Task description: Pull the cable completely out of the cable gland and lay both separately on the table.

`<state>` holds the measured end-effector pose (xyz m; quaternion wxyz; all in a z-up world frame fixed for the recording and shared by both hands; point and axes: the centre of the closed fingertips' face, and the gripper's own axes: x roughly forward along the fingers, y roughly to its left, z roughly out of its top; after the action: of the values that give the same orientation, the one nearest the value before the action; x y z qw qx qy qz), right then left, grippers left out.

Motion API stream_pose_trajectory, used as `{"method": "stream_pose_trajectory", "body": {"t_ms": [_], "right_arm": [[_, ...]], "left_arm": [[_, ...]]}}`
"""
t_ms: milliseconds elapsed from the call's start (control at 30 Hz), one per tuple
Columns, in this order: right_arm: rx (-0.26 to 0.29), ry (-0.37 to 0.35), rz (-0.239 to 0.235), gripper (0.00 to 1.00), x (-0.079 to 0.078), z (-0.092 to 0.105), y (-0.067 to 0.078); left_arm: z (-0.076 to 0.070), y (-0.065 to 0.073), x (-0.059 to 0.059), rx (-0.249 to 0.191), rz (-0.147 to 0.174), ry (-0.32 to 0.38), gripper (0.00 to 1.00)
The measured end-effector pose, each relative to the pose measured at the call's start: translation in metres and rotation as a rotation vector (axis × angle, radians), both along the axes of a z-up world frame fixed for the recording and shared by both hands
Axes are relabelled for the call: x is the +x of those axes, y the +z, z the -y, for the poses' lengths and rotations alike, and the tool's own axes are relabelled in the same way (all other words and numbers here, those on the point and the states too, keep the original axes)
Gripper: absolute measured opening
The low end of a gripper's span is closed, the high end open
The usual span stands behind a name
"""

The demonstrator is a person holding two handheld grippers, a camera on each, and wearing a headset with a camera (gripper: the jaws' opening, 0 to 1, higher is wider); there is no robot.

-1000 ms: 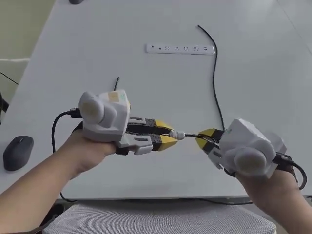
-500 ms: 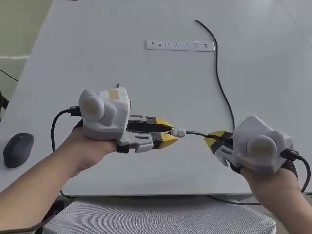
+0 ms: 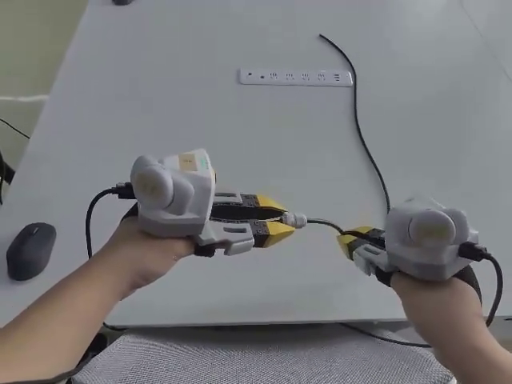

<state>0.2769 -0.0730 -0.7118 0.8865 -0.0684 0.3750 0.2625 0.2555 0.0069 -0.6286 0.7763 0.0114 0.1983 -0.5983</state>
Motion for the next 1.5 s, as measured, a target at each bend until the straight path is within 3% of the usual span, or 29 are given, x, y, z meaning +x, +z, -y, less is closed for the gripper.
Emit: {"method": "stream_pose_trajectory", "body": {"t_ms": [167, 333, 533, 600, 700, 900, 1067, 1267, 1500], "right_arm": [[-0.004, 0.000, -0.010, 0.00, -0.001, 0.000, -0.002], [-0.040, 0.056, 0.025, 0.01, -0.002, -0.001, 0.001], [-0.121, 0.153, 0.114, 0.02, -0.004, -0.002, 0.014], [-0.137, 0.168, 0.119, 0.02, -0.007, -0.002, 0.017], [-0.149, 0.195, 0.165, 0.07, -0.007, -0.006, 0.028], [-0.174, 0.286, 0.229, 0.12, -0.010, -0.028, 0.046], [-0.235, 0.392, 0.302, 0.11, -0.013, -0.051, 0.059], [-0.283, 0.468, 0.330, 0.08, -0.013, -0.068, 0.061], [-0.305, 0.499, 0.345, 0.02, -0.012, -0.075, 0.062]], "left_arm": [[-0.001, -0.004, 0.000, 0.011, -0.010, -0.002, 0.15], [-0.003, -0.004, 0.002, 0.009, -0.013, -0.004, 0.15], [-0.009, -0.003, 0.008, 0.006, -0.019, 0.013, 0.15], [-0.011, -0.003, 0.009, 0.007, -0.023, 0.018, 0.15], [-0.010, -0.002, 0.008, 0.007, -0.019, 0.017, 0.15], [-0.007, -0.002, 0.004, 0.004, -0.022, 0.013, 0.15], [-0.006, -0.003, 0.002, 0.008, -0.027, 0.012, 0.15], [-0.006, -0.003, 0.002, 0.006, -0.033, 0.010, 0.15], [-0.006, -0.003, 0.003, 0.003, -0.026, 0.010, 0.15]]}}
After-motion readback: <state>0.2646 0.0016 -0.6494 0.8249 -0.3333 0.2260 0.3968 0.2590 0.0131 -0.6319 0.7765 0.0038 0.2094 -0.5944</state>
